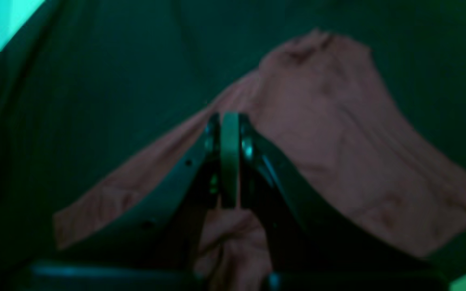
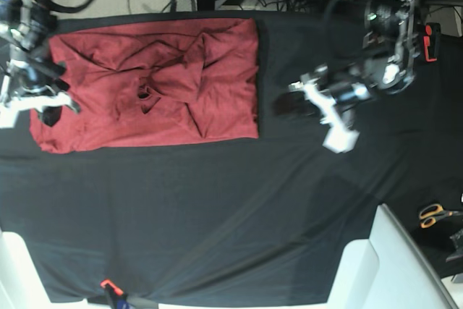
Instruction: Fold the T-shirt properly
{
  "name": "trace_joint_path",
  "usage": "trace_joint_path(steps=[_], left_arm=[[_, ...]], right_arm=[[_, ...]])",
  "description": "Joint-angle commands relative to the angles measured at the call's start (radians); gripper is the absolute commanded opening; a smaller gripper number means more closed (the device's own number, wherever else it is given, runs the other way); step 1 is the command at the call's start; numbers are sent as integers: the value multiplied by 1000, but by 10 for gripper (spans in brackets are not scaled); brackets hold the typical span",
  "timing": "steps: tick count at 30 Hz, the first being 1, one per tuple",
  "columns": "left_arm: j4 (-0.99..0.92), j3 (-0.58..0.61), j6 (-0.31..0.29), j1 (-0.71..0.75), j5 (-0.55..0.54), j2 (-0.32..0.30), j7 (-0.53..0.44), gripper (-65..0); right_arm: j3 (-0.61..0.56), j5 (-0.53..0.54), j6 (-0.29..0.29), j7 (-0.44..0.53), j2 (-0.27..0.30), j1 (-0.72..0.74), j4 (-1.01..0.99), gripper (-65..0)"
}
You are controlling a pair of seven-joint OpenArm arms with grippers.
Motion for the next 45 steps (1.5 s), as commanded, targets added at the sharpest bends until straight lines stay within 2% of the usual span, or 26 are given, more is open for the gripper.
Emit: trace_joint_path(steps=[1,10,13,18,26,29,32,34,38,39,45], left_arm=[[-1,13,-7,-25,-20,-8,-10,-650],[-57,128,-11,-95,-26,6,-10,-650],[-132,155,-11,-117,-27,12,-9,-650],[-239,202,-95,-146,-21,51,-10,-650],[-251,202,-98,-177,-20,107,-12,-650],[-253,202,-50,-186,-15,123,-13,-650],[-253,202,-37,-209,23,132,-12,-650],[-259,197,-23,-224,40,163,-6,-650],[-285,201,117,-237,37,207,-4,-650],[-288,202,134,-237,37,213,-4,-650],[-281,204,137,-224,34,218,-3,-650]], right_arm=[[20,0,2,23,-1,-9,1,-648],[23,-6,0,20,-47,0,-148,-648],[22,-77,10,20,-58,6,-151,-648],[-9,-200,11,20,-80,17,-147,-648],[-69,-229,11,20,-78,19,-153,-648],[-67,-229,11,20,-78,19,-151,-648],[-69,-229,11,20,-78,19,-147,-648],[-70,-229,11,19,-78,22,-147,-648],[-64,-230,11,19,-69,36,-148,-648],[-64,-230,8,19,-58,36,-151,-648],[-66,-230,3,19,-58,59,-154,-648]])
